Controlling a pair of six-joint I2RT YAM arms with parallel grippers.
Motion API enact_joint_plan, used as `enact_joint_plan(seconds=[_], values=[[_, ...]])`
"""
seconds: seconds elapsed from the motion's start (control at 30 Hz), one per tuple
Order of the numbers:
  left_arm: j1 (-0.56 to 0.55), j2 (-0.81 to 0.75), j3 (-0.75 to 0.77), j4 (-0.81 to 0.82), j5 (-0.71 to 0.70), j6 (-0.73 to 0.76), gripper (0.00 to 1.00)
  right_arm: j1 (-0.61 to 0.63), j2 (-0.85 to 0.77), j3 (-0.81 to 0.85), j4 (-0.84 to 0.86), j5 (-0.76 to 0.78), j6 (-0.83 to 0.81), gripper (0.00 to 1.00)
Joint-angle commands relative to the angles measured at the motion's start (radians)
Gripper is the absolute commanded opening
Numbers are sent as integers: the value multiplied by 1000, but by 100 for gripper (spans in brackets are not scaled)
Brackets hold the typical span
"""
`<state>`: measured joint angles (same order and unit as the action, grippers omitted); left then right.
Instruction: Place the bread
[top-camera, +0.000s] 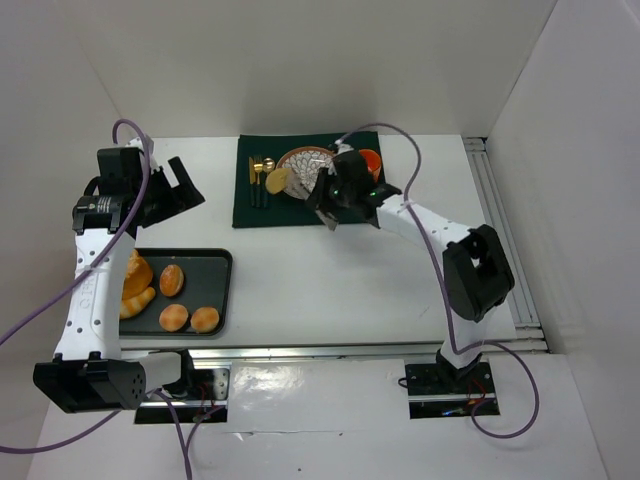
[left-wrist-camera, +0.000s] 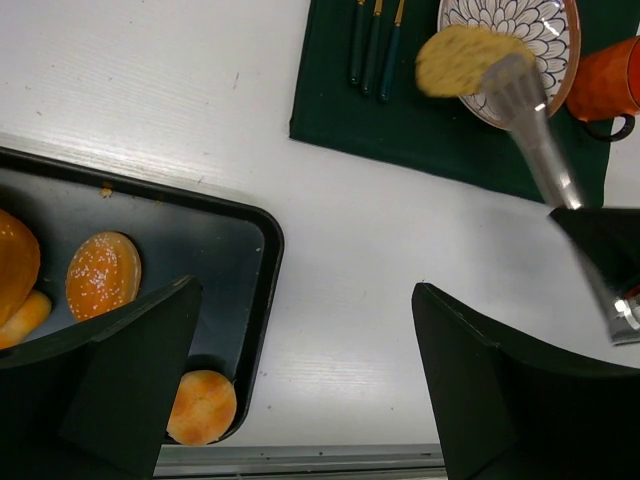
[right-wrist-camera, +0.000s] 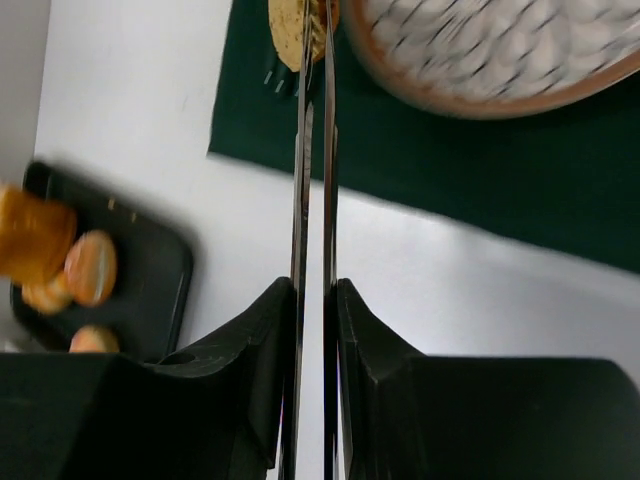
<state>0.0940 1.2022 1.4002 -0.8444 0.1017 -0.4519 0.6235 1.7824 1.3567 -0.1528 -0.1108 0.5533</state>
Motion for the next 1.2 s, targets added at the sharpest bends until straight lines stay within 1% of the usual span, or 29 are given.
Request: enact_joint_plan(seconds=[0.0, 0.03, 0.23, 0.37, 0.4, 0.5, 0.53, 0.63, 0.67, 0.7, 0.8, 0.93, 1.0, 1.07, 1.17], values=[[6, -16, -9, 28, -13, -7, 100, -68, -9, 105, 19, -3, -39, 28], [6, -16, -9, 28, -13, -7, 100, -97, 0, 116, 19, -3, -39, 28], [15, 2, -9, 28, -13, -7, 100, -175, 61, 150, 38, -40, -39, 28], [15, 2, 2, 28, -13, -7, 100, -186, 81, 150, 38, -53, -30, 28], [15, 2, 2, 28, -13, -7, 100, -186, 81, 141, 38, -53, -30, 30], [15, 11, 2, 28, -13, -7, 100, -186, 101, 140, 27, -41, -30, 37], [15, 11, 11, 28, -13, -7, 100, -186, 101, 140, 27, -41, -39, 45], [15, 20, 11, 28, -13, -7, 100, -186, 91, 150, 18, -32, -49, 55], [15, 20, 11, 28, -13, -7, 100, -186, 75, 150, 18, -20, -49, 66], [15, 20, 11, 28, -13, -7, 100, -186, 75, 150, 6, -3, -49, 69], [15, 29, 11, 28, -13, -16, 100, -177, 52, 180, -43, 35, -70, 70], [15, 30, 20, 28, -22, -16, 99, -157, -20, 157, -28, 72, -91, 65], [15, 19, 20, 28, -34, -16, 99, -122, -57, 157, -28, 89, -102, 65], [15, 10, 20, 28, -60, -16, 99, -99, -57, 189, -56, 50, -133, 64], [24, 19, 31, 8, -89, -25, 99, -9, -9, 269, -128, -33, -188, 62]])
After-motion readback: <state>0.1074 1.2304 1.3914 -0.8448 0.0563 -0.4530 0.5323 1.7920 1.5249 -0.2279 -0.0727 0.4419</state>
